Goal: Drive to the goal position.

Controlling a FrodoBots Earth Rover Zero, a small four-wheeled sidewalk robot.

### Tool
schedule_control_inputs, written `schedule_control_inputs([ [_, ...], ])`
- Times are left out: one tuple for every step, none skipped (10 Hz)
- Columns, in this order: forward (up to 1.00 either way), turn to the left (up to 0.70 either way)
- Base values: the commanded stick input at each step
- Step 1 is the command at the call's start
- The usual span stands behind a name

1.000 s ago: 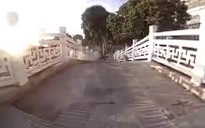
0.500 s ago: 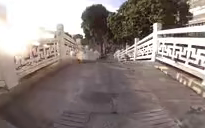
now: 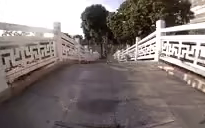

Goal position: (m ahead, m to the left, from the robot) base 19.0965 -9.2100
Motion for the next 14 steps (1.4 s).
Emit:
schedule_control_inputs([
  [0.45,0.00],
  [0.45,0.00],
  [0.45,0.00],
  [0.45,0.00],
  [0.45,0.00],
  [0.45,0.00],
  [0.45,0.00],
  [0.45,0.00],
  [0.45,0.00],
  [0.45,-0.01],
  [0.45,-0.03],
  [0.45,-0.22],
  [0.45,-0.11],
  [0.45,0.00],
])
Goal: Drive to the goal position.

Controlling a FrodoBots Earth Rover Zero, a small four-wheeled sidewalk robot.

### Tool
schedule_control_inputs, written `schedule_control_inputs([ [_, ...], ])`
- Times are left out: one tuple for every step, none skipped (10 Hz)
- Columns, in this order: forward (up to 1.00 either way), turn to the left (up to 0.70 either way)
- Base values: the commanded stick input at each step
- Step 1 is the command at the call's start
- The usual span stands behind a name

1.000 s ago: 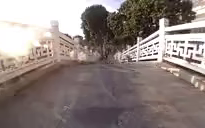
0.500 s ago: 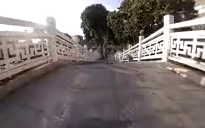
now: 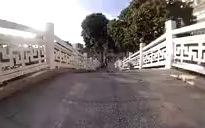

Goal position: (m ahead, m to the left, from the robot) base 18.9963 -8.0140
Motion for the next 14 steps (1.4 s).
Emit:
schedule_control_inputs([
  [0.45,0.00],
  [0.45,0.00],
  [0.45,0.00],
  [0.45,0.00],
  [0.45,0.00],
  [0.45,0.00],
  [0.45,0.00],
  [0.45,0.00],
  [0.45,0.00],
  [0.45,0.00],
  [0.45,0.00],
  [0.45,0.00],
  [0.45,0.00],
  [0.45,0.00],
])
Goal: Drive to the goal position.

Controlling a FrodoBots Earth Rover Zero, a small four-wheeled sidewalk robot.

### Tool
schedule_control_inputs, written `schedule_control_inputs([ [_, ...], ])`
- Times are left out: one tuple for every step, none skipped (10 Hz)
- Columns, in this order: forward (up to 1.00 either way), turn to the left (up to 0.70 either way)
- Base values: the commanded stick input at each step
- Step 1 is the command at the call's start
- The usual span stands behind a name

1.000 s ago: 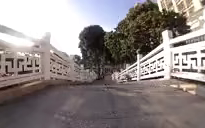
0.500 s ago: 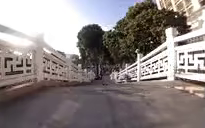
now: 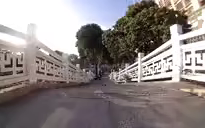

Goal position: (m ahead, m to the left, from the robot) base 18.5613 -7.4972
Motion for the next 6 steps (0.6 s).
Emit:
schedule_control_inputs([
  [0.45,0.00],
  [0.45,0.01],
  [0.45,0.02],
  [0.45,0.03],
  [0.45,0.10],
  [0.45,0.20],
])
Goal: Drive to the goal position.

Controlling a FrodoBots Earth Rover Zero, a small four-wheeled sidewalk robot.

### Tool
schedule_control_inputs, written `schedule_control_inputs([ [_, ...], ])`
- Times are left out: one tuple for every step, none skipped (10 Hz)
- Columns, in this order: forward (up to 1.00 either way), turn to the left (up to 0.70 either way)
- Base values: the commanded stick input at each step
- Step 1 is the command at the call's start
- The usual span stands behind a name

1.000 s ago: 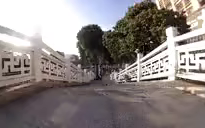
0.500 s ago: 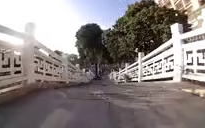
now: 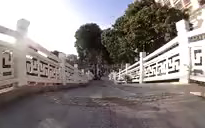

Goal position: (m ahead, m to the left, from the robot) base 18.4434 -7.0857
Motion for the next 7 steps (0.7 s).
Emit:
schedule_control_inputs([
  [0.45,0.24],
  [0.45,0.00],
  [0.45,0.00],
  [0.45,0.00],
  [0.45,0.00],
  [0.45,0.00],
  [0.45,0.00],
])
